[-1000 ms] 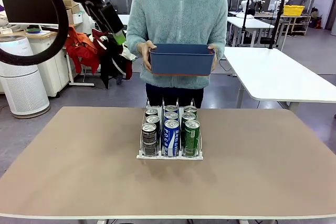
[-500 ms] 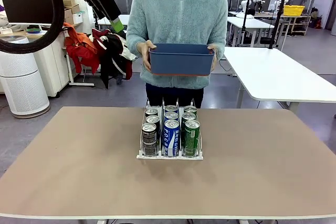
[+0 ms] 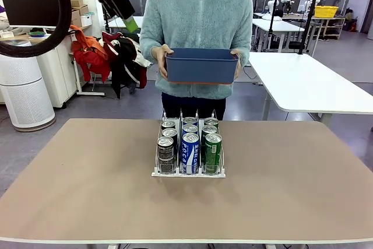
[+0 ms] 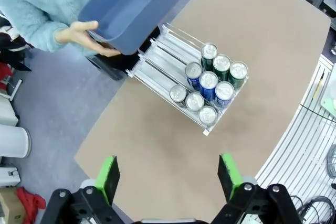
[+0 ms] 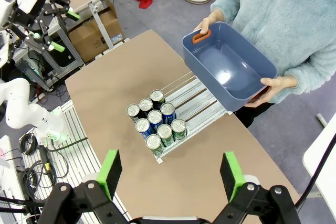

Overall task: Fill the beverage cans into the dispenser.
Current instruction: Place the picked Ionic drink in the line of the Automatic Can Dispenser with the same cans.

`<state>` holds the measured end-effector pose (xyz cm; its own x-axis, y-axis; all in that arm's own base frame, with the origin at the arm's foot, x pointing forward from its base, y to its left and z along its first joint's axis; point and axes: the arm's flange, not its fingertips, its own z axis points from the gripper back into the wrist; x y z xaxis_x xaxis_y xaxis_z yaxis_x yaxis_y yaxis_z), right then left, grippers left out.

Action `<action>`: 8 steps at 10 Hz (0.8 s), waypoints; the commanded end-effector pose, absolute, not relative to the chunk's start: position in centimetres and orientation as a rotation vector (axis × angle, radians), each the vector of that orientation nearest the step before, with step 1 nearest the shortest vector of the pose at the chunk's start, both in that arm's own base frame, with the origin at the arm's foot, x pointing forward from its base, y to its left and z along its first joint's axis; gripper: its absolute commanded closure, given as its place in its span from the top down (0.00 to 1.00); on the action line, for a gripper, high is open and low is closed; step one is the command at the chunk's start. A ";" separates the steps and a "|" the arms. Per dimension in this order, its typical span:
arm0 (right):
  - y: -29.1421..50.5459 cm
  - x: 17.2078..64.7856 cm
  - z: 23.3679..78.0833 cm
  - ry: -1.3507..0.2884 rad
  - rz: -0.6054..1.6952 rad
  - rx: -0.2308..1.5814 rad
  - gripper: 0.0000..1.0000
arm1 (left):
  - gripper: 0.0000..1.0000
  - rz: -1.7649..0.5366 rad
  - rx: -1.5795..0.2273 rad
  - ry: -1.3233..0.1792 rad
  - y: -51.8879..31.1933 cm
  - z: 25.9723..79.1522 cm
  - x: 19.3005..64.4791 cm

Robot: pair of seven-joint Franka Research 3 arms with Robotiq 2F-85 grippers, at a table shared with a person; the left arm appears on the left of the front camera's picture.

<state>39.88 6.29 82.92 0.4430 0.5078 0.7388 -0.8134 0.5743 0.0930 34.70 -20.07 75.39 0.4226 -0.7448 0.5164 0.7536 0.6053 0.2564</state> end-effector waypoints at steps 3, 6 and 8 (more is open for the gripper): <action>6.2 39.8 83.0 -0.718 0.861 0.480 1.00 | 1.00 -0.908 0.009 -0.784 -19.0 78.8 33.4; 6.2 39.8 83.0 -0.718 0.861 0.480 1.00 | 1.00 -0.947 -0.066 -0.830 -17.7 80.4 33.5; 6.2 39.8 83.0 -0.718 0.861 0.480 1.00 | 1.00 -0.951 -0.057 -0.811 -18.2 80.6 33.4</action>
